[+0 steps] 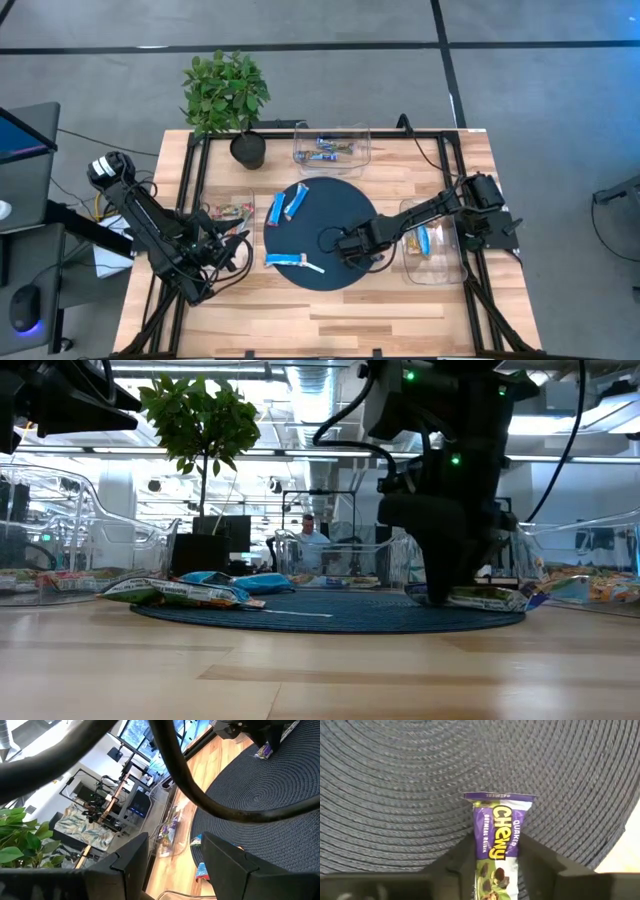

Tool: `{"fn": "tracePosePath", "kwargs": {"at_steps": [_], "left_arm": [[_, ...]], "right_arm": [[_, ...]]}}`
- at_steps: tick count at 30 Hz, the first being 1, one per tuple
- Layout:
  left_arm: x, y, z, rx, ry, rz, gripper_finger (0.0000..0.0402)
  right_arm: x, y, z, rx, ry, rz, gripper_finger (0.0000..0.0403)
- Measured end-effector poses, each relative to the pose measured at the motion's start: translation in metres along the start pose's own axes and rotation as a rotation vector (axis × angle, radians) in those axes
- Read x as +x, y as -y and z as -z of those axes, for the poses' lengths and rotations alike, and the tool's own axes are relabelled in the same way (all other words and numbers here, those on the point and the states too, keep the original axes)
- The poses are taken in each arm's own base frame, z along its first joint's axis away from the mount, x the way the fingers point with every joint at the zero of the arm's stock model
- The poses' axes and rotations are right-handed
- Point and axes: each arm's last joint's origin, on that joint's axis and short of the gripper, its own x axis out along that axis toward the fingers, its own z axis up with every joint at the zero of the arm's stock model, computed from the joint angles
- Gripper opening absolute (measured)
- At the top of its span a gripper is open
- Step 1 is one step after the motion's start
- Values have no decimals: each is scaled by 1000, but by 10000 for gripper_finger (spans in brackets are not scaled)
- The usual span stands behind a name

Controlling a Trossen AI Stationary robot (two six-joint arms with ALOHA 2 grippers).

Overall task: Pick and place Granola Bars by type
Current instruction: Put the blue granola bar into the top transparent bin

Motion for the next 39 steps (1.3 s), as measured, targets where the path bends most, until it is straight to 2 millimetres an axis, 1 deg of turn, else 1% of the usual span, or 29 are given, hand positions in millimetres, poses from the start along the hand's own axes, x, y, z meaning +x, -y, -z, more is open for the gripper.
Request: {"fn": "tracePosePath", "kwargs": {"at_steps": [4,7,19,22,26,32,35,39], "left_arm": [[0,0,0,0,0,0,178],[0,0,0,0,0,0,178],[0,0,0,0,0,0,178],[0,0,0,0,0,0,178],[0,0,0,0,0,0,178],[0,0,0,0,-1,1,178],[0,0,0,0,-1,1,178],[0,0,0,0,-1,1,178]], "right_arm": [[-1,0,-2,-30,13,2,81],[-1,-1,-3,-58,27,-8,62],[-2,-5,-8,-160,106,-19,54],[-7,-8,-13,-191,145,-6,54],[-23,-17,-25,-252,252,10,54],[-58,-29,-51,-368,456,84,54],[-74,-28,-68,-422,551,178,54],[-84,-14,-97,-437,614,308,54]]}}
